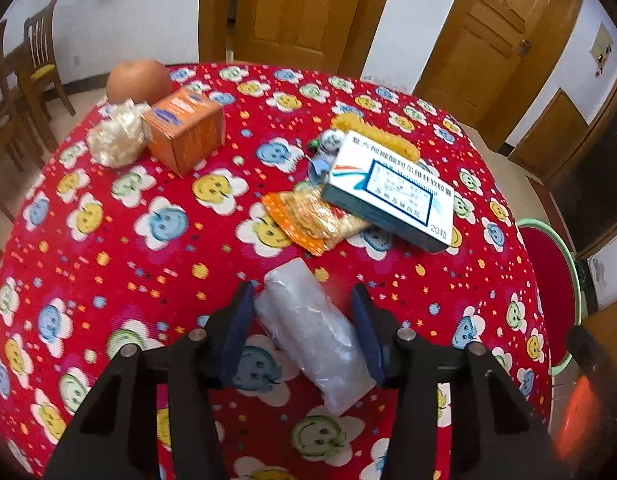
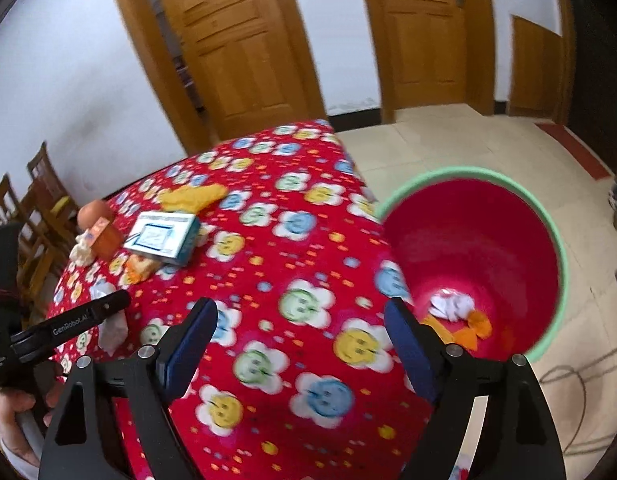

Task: Collect trash
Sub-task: 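Grasp the white medicine box with the right tool while the left tool holds the bag, then carry the medicine box and plastic bag over the red bin with both tools, then open the right tool to drop the box while the left tool drops the bag into the bin, then return to the table and grasp the orange snack packet with the left tool, then grasp the yellow foam net with the right tool while the left tool holds the packet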

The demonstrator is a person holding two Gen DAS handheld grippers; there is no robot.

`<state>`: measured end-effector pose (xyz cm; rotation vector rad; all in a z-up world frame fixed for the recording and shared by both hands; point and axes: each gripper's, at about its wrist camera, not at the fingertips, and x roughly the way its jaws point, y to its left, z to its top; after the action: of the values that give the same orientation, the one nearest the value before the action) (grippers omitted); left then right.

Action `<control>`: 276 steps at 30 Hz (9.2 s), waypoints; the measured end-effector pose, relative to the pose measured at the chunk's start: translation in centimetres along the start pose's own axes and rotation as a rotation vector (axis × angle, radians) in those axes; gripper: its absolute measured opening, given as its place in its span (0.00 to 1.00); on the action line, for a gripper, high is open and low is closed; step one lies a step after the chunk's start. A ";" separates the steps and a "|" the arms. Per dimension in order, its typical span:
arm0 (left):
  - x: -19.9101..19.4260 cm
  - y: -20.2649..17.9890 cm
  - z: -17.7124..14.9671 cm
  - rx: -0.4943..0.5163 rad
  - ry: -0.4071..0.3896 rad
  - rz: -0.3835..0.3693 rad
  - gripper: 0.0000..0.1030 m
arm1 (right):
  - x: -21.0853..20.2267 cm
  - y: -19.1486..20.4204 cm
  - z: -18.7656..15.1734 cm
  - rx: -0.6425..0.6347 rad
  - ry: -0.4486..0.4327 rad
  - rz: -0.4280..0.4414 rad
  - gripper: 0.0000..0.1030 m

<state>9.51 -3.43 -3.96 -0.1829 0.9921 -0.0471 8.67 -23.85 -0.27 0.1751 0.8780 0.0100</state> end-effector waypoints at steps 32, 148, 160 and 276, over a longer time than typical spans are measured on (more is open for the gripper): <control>-0.9 7.0 2.8 0.025 -0.058 0.136 0.48 | 13.3 12.5 5.2 -0.458 0.224 0.156 0.81; -0.7 -26.3 -2.0 0.547 -0.026 -0.330 0.57 | -4.3 -20.3 -2.7 0.330 -0.015 -0.178 0.65; -1.7 -24.8 -1.7 0.519 -0.036 -0.301 0.60 | -5.2 -19.0 -2.7 0.319 -0.028 -0.144 0.66; 1.0 9.4 6.0 -0.078 -0.163 0.087 0.42 | 16.6 10.5 8.7 0.031 0.080 -0.010 0.17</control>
<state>14.64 6.53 -3.23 -0.2111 0.8387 0.0854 26.66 -13.42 -5.88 0.2005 0.9594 -0.0065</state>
